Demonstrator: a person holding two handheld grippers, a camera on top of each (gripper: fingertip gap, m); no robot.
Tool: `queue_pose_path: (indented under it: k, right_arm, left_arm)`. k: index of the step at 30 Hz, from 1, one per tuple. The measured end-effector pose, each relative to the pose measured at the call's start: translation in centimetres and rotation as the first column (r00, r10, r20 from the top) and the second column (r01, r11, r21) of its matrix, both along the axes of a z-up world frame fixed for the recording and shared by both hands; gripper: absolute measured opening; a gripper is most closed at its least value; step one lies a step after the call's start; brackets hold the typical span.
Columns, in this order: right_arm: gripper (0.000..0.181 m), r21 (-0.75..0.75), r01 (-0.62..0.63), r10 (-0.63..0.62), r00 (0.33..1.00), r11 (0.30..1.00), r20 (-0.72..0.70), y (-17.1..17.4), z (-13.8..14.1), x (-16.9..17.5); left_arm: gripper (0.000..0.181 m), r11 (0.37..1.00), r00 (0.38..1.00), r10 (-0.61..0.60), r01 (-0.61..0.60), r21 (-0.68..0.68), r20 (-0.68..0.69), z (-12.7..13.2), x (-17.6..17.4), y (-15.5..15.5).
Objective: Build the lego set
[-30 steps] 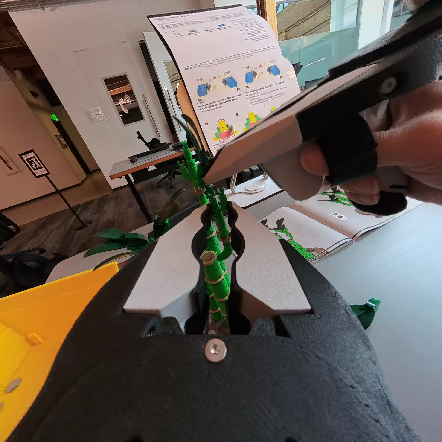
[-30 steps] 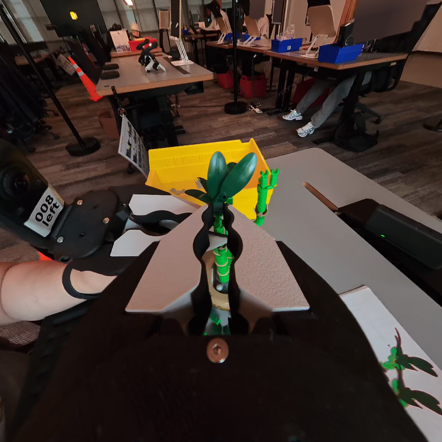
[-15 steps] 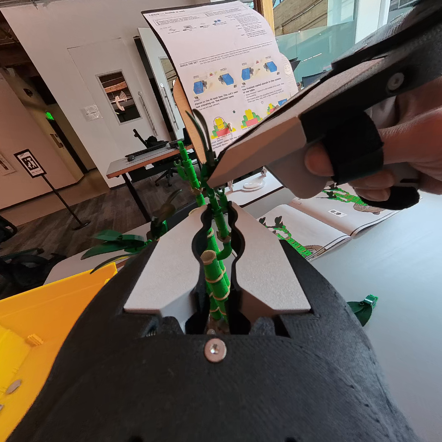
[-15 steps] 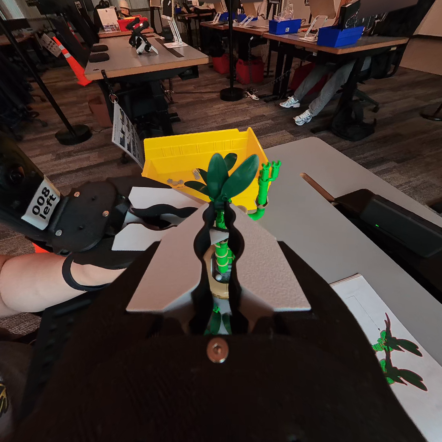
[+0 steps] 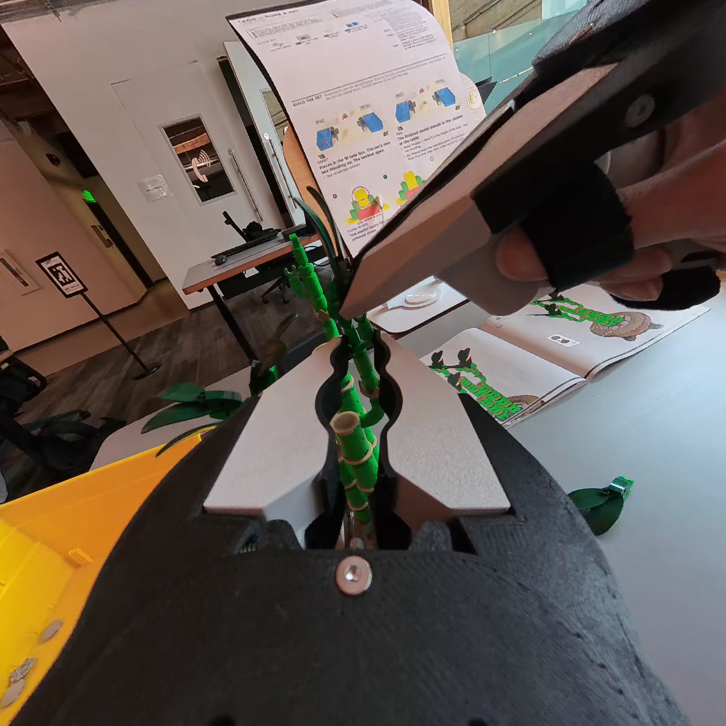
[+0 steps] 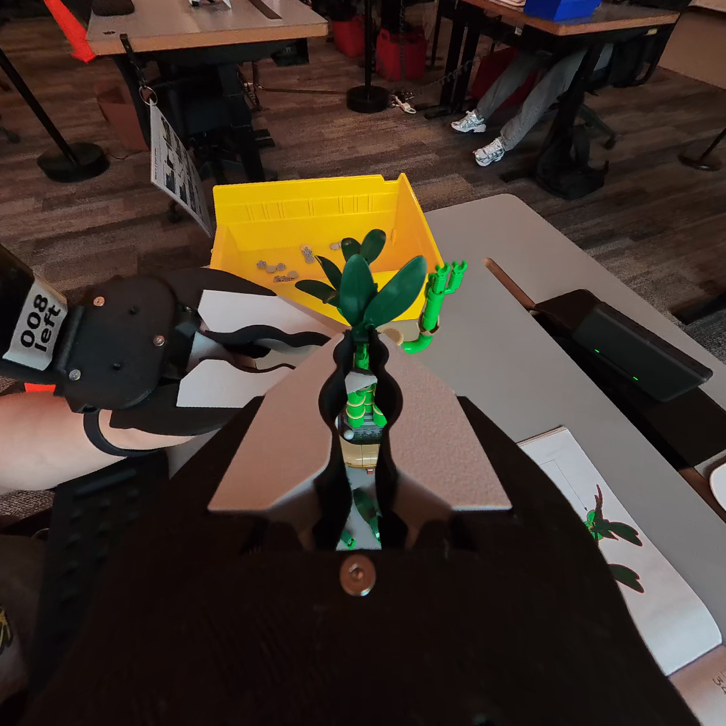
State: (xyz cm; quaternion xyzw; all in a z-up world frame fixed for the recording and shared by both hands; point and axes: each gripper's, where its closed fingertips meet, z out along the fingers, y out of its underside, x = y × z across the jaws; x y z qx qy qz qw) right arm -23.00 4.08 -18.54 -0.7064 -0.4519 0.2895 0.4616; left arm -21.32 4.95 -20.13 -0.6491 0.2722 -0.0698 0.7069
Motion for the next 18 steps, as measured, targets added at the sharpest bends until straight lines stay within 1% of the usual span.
queue_pose_path:
  k: [3, 6, 8, 13, 16, 18]
  right_arm:
    - [0.007, -0.014, 0.0, 0.0, 1.0, 1.0, -0.006, 0.0, 0.06, -0.06]
    - [0.007, -0.05, -0.003, 0.004, 1.0, 0.999, 0.031, -0.06, 0.1, -0.01]
    - [0.007, -0.069, 0.002, 0.004, 0.997, 0.998, 0.082, -0.06, 0.1, -0.03]
    - [0.007, -0.156, 0.021, 0.016, 0.972, 0.988, 0.233, -0.05, 0.05, -0.26]
    - [0.007, -0.216, 0.06, 0.02, 0.937, 0.974, 0.35, -0.11, -0.05, -0.15]
    - [0.007, -0.227, 0.086, 0.022, 0.901, 0.97, 0.432, -0.11, -0.11, -0.14]
  left_arm:
    - [0.01, 1.0, 1.0, -0.001, 0.001, 0.007, -0.002, -0.01, -0.08, -0.01]
    - [0.01, 1.0, 1.0, 0.003, -0.003, 0.029, -0.007, -0.02, -0.02, -0.1]
    - [0.01, 0.999, 1.0, 0.012, -0.011, 0.04, -0.021, -0.04, -0.02, -0.09]
    - [0.01, 0.999, 1.0, 0.004, -0.004, 0.035, -0.002, -0.04, -0.13, -0.17]
    - [0.01, 0.999, 1.0, 0.002, -0.002, 0.041, -0.007, -0.07, -0.01, -0.24]
    - [0.01, 0.999, 1.0, 0.006, -0.006, 0.044, -0.012, -0.08, 0.03, -0.24]
